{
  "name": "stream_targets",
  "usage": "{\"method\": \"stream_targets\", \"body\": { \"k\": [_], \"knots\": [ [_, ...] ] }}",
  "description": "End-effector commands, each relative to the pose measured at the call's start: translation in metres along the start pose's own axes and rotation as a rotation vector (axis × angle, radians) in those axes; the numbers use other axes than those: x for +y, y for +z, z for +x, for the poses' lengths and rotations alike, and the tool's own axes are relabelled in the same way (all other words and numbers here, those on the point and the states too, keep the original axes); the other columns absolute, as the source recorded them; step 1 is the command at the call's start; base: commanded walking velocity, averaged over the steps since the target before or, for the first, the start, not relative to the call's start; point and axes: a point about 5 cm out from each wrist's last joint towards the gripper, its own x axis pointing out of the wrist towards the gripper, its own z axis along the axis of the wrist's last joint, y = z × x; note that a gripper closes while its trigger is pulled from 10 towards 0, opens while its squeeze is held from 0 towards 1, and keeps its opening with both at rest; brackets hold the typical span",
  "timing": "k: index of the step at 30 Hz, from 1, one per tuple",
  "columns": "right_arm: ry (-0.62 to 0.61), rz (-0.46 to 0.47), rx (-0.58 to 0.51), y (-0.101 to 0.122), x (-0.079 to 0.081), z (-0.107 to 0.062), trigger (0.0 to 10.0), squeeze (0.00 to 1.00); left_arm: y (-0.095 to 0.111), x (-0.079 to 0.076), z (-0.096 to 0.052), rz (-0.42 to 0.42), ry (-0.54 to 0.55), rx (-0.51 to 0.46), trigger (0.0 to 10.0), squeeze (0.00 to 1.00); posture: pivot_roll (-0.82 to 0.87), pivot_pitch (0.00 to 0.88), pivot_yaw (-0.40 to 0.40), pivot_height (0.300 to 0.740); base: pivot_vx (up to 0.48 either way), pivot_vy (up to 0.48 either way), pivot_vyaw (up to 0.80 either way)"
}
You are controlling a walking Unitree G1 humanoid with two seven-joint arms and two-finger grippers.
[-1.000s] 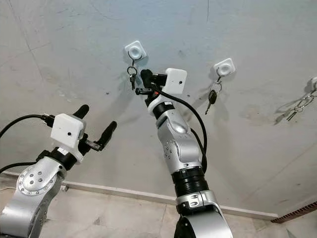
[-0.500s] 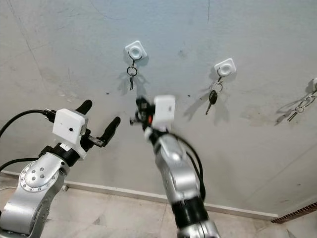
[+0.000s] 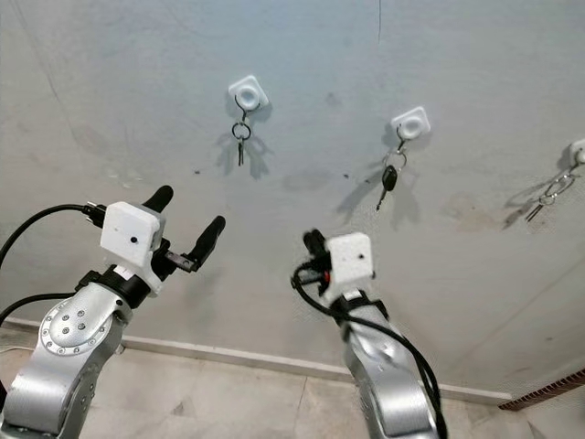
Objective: Hang keys on a hook
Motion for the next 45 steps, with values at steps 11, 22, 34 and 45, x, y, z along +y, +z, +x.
{"method": "stream_targets", "body": {
  "k": [11, 22, 34, 45],
  "knots": [
    [-0.025, -0.004, 0.053, 0.002, -0.006, -0.021, 10.0, 0.0, -0.018, -0.002, -0.005, 0.03, 0.055, 0.062, 10.0, 0.0, 0.2, 0.022, -0.113, 0.74, 0.0, 0.0, 0.0],
    [-0.041, 0.024, 0.087, -0.001, -0.002, -0.013, 10.0, 0.0, -0.06, 0.008, -0.023, 0.003, 0.151, 0.213, 10.0, 0.0, 0.19, 0.007, -0.126, 0.74, 0.0, 0.0, -0.34],
    [-0.029, 0.022, 0.089, -0.001, -0.001, -0.006, 10.0, 0.0, -0.063, -0.001, -0.015, 0.015, 0.148, 0.21, 10.0, 0.0, 0.18, 0.007, -0.127, 0.74, 0.0, 0.0, -0.61],
    [-0.021, 0.026, 0.098, -0.002, 0.0, -0.003, 10.0, 0.0, -0.062, -0.004, -0.013, 0.031, 0.14, 0.208, 10.0, 0.0, 0.18, 0.023, -0.132, 0.74, 0.0, 0.0, 0.0]
  ]
}}
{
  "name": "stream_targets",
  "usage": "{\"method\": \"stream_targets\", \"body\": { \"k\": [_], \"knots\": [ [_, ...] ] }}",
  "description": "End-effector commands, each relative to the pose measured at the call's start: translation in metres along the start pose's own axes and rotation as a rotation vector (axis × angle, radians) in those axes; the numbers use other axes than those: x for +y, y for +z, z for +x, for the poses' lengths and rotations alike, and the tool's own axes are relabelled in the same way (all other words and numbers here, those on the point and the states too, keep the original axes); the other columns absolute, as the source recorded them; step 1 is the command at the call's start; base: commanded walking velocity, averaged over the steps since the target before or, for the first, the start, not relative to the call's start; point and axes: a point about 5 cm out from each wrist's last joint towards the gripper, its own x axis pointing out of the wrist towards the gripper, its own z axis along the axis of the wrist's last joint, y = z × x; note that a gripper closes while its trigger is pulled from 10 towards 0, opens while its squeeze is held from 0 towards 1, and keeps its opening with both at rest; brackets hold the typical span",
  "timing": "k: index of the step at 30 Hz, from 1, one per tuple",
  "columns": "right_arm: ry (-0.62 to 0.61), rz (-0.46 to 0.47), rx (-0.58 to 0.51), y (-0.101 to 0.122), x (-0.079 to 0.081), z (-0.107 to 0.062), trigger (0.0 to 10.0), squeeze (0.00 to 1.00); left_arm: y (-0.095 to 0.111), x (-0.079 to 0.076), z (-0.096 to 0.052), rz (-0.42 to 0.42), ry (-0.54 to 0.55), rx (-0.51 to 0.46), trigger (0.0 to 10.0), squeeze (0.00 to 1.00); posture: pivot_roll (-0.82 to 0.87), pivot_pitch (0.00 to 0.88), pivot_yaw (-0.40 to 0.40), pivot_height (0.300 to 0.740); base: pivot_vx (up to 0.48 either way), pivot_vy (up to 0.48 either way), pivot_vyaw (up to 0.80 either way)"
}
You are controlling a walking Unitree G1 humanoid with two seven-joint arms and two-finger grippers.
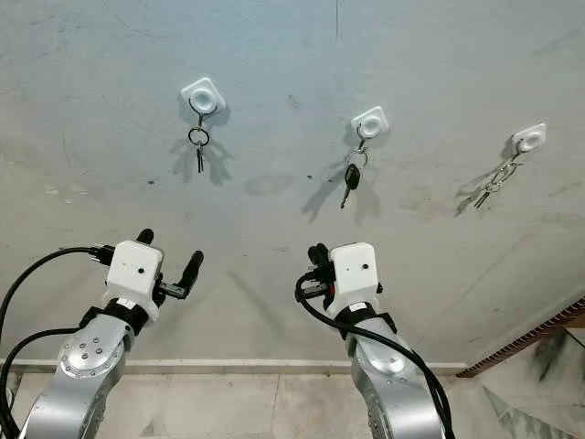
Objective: Hang keys on a hook
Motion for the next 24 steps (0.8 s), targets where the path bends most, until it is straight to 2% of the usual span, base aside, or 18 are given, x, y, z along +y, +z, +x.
{"method": "stream_targets", "body": {
  "k": [1, 20, 24],
  "knots": [
    [-0.014, -0.001, 0.023, -0.0041, -0.0049, -0.001, 10.0, 0.0, 0.0014, -0.0058, -0.0003, 0.01, -0.024, -0.008, 10.0, 0.0, 0.18, 0.024, -0.131, 0.74, 0.0, 0.0, 0.0],
    [-0.03, 0.023, 0.037, -0.006, -0.0061, -0.0015, 10.0, 0.0, 0.0011, -0.007, -0.0012, 0.004, -0.042, 0.009, 10.0, 0.0, 0.18, 0.046, -0.127, 0.74, 0.0, 0.0, 0.0],
    [-0.032, 0.024, 0.039, -0.0062, -0.007, -0.0013, 10.0, 0.0, 0.0012, -0.0073, -0.0014, -0.001, -0.038, 0.01, 10.0, 0.0, 0.18, 0.05, -0.129, 0.74, -0.248, 0.0, 0.0]
  ]
}}
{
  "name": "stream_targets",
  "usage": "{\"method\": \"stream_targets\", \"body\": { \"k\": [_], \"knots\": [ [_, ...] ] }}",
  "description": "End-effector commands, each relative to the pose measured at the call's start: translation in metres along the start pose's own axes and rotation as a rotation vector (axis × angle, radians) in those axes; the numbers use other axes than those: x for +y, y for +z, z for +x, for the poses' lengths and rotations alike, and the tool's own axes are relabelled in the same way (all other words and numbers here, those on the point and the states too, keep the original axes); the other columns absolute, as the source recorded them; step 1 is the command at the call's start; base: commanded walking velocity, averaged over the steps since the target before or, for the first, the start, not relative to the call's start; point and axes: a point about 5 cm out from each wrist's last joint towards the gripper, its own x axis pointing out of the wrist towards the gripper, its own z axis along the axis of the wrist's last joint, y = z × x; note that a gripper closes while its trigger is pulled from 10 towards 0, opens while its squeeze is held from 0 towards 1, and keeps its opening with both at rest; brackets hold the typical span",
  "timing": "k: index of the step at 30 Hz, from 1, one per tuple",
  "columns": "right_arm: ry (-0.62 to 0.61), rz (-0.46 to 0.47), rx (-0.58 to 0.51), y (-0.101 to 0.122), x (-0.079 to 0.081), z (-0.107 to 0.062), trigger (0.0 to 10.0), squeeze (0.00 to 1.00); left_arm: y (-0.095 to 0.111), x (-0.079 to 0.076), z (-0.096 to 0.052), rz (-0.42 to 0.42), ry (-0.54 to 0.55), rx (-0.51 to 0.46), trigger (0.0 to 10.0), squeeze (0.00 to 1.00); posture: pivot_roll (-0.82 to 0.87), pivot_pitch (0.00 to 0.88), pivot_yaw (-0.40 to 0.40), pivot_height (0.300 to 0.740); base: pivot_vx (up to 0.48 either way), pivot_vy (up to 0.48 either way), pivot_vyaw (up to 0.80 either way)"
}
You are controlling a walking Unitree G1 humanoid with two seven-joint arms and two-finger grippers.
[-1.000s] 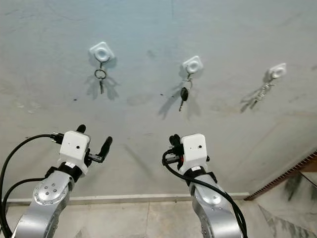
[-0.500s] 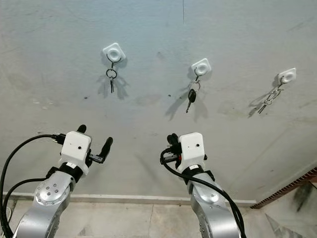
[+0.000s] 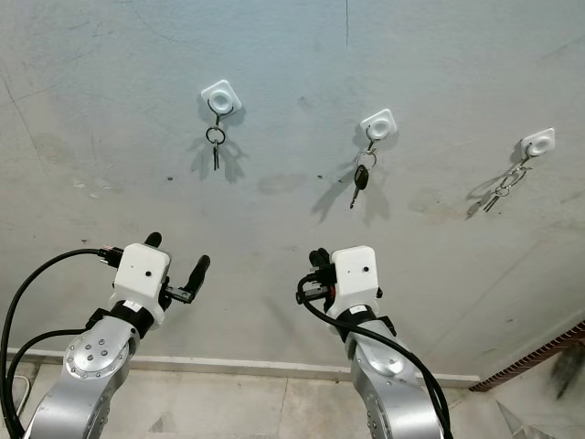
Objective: Hang keys on a hook
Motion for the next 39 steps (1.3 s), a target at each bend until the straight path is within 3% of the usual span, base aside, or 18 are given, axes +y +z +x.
{"method": "stream_targets", "body": {
  "k": [1, 39],
  "knots": [
    [-0.018, -0.002, 0.008, 0.0001, -0.006, -0.0013, 10.0, 0.0, 0.0032, -0.0034, -0.0012, -0.003, -0.007, -0.008, 10.0, 0.0, 0.18, 0.05, -0.129, 0.74, -0.262, 0.0, 0.0],
    [-0.035, 0.009, 0.012, 0.0002, -0.0083, 0.0001, 10.0, 0.0, 0.0056, -0.0047, -0.0005, -0.011, -0.011, -0.001, 10.0, 0.0, 0.17, 0.063, -0.115, 0.74, -0.313, 0.0, 0.0]
  ]
}}
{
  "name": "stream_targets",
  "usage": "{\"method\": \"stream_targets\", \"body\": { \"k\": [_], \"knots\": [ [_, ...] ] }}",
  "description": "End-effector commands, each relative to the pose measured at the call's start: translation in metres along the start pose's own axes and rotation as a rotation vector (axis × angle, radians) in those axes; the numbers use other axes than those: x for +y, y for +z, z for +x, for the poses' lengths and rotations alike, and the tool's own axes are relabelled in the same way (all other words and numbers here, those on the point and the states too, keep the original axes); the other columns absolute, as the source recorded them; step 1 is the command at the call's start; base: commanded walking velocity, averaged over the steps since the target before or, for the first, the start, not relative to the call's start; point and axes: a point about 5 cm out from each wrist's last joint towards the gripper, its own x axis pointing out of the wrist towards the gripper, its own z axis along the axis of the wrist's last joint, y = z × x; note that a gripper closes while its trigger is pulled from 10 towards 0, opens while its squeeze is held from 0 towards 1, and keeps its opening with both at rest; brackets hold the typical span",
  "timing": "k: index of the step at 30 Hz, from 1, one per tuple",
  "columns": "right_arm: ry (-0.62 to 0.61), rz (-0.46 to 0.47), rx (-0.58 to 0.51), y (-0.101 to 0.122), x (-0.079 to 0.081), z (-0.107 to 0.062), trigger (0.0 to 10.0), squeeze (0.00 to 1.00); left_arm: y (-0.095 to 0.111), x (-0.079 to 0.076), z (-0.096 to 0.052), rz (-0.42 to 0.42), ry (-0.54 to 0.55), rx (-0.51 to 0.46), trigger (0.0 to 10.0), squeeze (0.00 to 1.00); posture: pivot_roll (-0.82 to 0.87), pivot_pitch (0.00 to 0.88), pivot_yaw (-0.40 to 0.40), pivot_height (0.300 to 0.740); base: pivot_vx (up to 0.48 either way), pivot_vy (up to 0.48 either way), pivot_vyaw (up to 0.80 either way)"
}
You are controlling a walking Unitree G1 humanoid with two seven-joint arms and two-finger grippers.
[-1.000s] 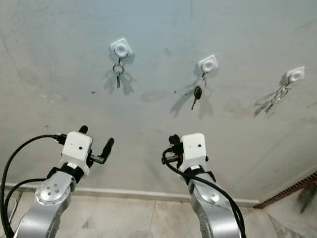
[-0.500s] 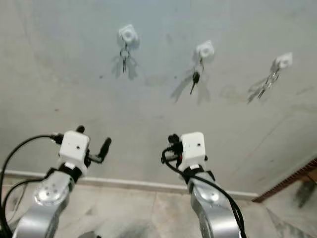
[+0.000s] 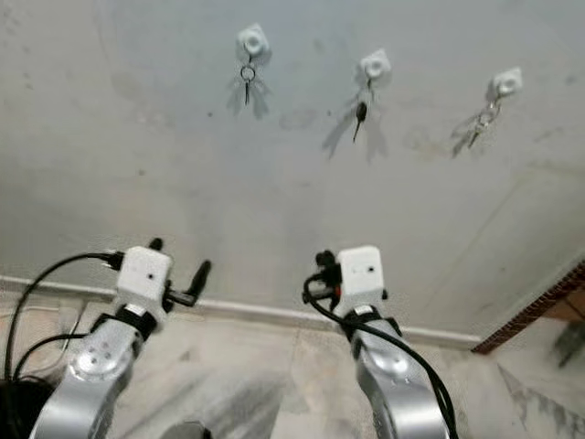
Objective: Hang keys on a hook
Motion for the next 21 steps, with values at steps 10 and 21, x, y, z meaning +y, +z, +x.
{"method": "stream_targets", "body": {
  "k": [10, 21],
  "knots": [
    [0.001, 0.014, 0.001, 0.0004, 0.0014, -0.0013, 10.0, 0.0, 0.0012, 0.0019, -0.0032, 0.007, -0.002, 0.004, 10.0, 0.0, 0.17, 0.069, -0.114, 0.74, -0.338, 0.0, 0.0],
    [0.001, 0.009, 0.002, 0.0008, -0.0008, 0.0008, 10.0, 0.0, 0.0011, 0.0013, -0.0025, 0.007, -0.005, 0.004, 10.0, 0.0, 0.17, 0.06, -0.117, 0.74, -0.357, 0.0, 0.0]
  ]
}}
